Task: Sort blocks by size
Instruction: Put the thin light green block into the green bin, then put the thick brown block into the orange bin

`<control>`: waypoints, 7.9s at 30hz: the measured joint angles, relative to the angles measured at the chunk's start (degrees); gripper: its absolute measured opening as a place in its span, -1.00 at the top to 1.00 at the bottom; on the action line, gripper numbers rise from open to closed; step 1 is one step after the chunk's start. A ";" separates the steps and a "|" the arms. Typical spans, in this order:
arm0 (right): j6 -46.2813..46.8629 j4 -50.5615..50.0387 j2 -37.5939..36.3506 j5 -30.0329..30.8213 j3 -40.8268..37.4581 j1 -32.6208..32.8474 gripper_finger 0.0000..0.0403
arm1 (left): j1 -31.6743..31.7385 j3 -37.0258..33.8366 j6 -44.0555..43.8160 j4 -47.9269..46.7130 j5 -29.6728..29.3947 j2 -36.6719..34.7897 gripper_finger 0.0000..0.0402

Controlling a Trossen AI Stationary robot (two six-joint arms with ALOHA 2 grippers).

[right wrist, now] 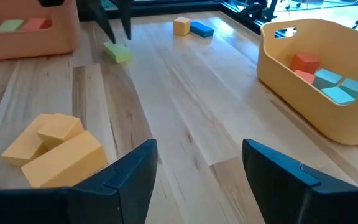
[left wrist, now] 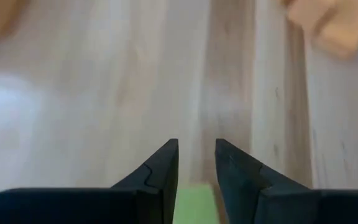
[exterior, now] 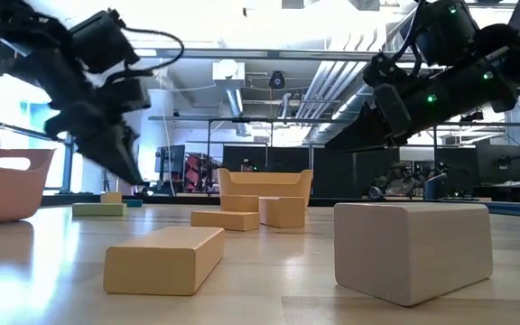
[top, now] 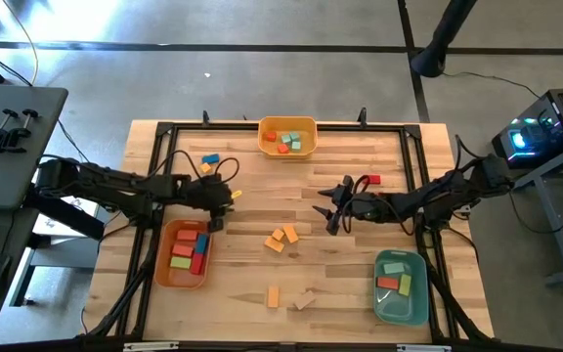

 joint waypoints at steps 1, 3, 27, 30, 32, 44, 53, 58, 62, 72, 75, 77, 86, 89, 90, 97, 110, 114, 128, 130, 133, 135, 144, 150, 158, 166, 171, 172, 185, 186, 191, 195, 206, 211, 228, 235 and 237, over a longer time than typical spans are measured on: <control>0.00 0.01 -0.26 0.00 0.00 0.00 -0.15 | 0.01 0.83 0.00 -0.02 -1.04 0.00 0.55; 0.00 0.11 -0.65 -0.02 0.00 0.00 -0.15 | 0.01 2.68 0.48 -0.33 -2.43 0.00 0.55; 0.06 0.02 -0.96 -1.32 0.00 0.00 -0.15 | 4.38 12.51 -9.01 -18.96 2.67 17.76 -0.30; 0.00 0.00 -0.96 -1.34 0.00 0.00 -0.15 | 4.42 14.38 -7.38 -20.35 3.77 20.85 -0.23; 0.00 0.00 -0.96 -1.33 0.00 0.00 -0.15 | 4.43 15.54 -6.25 -21.76 3.85 22.50 -0.15; -0.68 -4.68 -3.06 -1.20 0.02 1.41 -0.15 | 4.46 18.82 -2.81 -25.54 3.70 23.61 0.60; 0.75 -22.97 -15.60 5.49 0.02 6.04 -0.15 | 2.06 18.73 -3.77 -1.94 3.81 23.77 0.60; 1.83 -26.51 -17.66 1.74 0.02 7.34 -0.15 | -0.01 18.78 -3.36 22.20 3.75 23.74 0.60; 1.13 -24.58 -14.31 -2.43 0.02 8.40 -0.15 | -1.95 18.79 -0.13 42.59 6.20 23.95 0.60; -7.74 12.75 -2.14 -0.47 0.00 7.49 -0.15 | -9.46 18.91 12.51 71.10 7.90 29.68 0.60; -9.42 19.56 -0.91 -4.85 0.02 6.80 -0.15 | -10.70 19.93 14.38 76.39 7.06 32.64 0.60; -10.03 20.98 -0.81 -9.40 0.50 6.42 -0.15 | -11.17 21.22 15.37 77.70 6.53 34.22 0.60; -13.41 20.54 -0.81 -12.40 4.67 6.71 -0.15 | -11.35 24.98 15.43 77.49 6.26 37.87 0.60; -13.42 20.33 -0.83 -12.46 4.90 7.07 -0.10 | -11.35 24.92 15.06 77.07 6.26 37.90 0.60; -13.25 20.24 -0.83 -12.46 4.90 7.13 -0.06 | -11.35 24.91 14.54 76.76 6.17 37.90 0.59; -12.44 14.61 -2.39 -11.82 4.90 7.71 0.37 | -11.26 24.88 12.20 73.47 3.84 37.90 0.29; 18.53 -60.40 -27.88 -4.20 13.07 23.33 0.37 | -11.13 24.85 11.81 64.86 -0.27 37.90 0.08; 41.81 -81.86 -27.04 -10.64 19.76 33.01 0.37 | -11.15 24.83 11.82 63.50 -0.26 37.90 0.08; 80.32 -84.58 -15.17 -36.00 25.07 52.48 0.37 | -11.16 24.83 11.85 61.13 -0.19 37.90 0.07; 79.44 -82.05 -13.46 -37.39 25.06 51.97 0.37 | -11.16 24.83 11.85 61.16 -0.19 37.90 0.07; 77.55 -79.87 -11.01 -39.08 25.05 50.80 0.37 | -11.13 24.83 12.02 61.19 -0.19 37.90 0.07; 76.10 -79.53 -9.34 -40.25 25.05 50.11 0.35 | -11.12 24.83 12.41 61.24 -0.17 37.88 0.07; 64.29 -78.97 -0.91 -46.12 25.00 47.16 0.24 | -11.11 24.83 12.41 61.18 -0.17 37.89 0.07; 58.09 -78.85 1.77 -46.59 25.00 45.29 0.28 | -11.11 24.83 12.37 61.18 -0.15 37.88 0.07; 58.42 -78.98 -0.50 -44.92 25.00 44.08 0.23 | -11.11 24.83 12.30 61.31 -0.14 37.88 0.07; 61.62 -79.13 -2.07 -40.44 25.00 44.28 0.22 | -11.10 24.83 12.31 61.53 -0.14 37.88 0.07; 61.66 -81.65 -2.07 -40.45 25.00 43.80 0.19 | -11.11 24.83 12.31 61.48 -0.12 37.88 0.07; 61.60 -81.66 -2.07 -40.57 24.99 43.78 0.17 | -11.11 24.83 12.31 61.51 -0.12 37.88 0.07; 42.11 -104.11 -9.93 -14.75 40.35 42.95 0.12 | -11.09 24.83 11.85 62.66 -0.45 37.88 0.07; 39.66 -106.12 -10.00 -9.03 41.13 42.86 0.12 | -11.10 24.83 11.78 62.64 -0.48 37.88 0.07; 29.24 -107.88 -10.03 16.33 39.89 39.06 0.12 | -11.09 24.83 11.78 62.60 -0.64 37.88 0.07; 22.01 -102.19 -10.03 18.38 32.92 31.73 0.12 | -11.10 24.83 10.90 62.40 -0.68 37.88 0.07; -15.31 -22.30 -9.07 -7.25 6.86 9.74 0.13 | -11.44 24.83 14.35 54.63 -7.61 36.56 0.07; -11.87 -11.43 -9.07 -7.11 4.31 3.09 0.13 | -13.50 24.83 15.22 39.12 -21.64 30.71 0.07; -10.16 -12.89 -9.02 -6.95 4.28 -3.49 0.07 | -8.83 23.83 2.36 23.73 -13.31 28.75 0.07; -13.23 -11.90 -9.02 -7.58 4.28 -13.97 -0.04 | 1.55 23.85 4.34 33.24 -0.97 32.44 0.07; -15.22 -10.85 -9.02 -8.64 4.28 -16.77 -0.05 | 4.63 23.85 4.55 34.89 0.64 32.41 0.07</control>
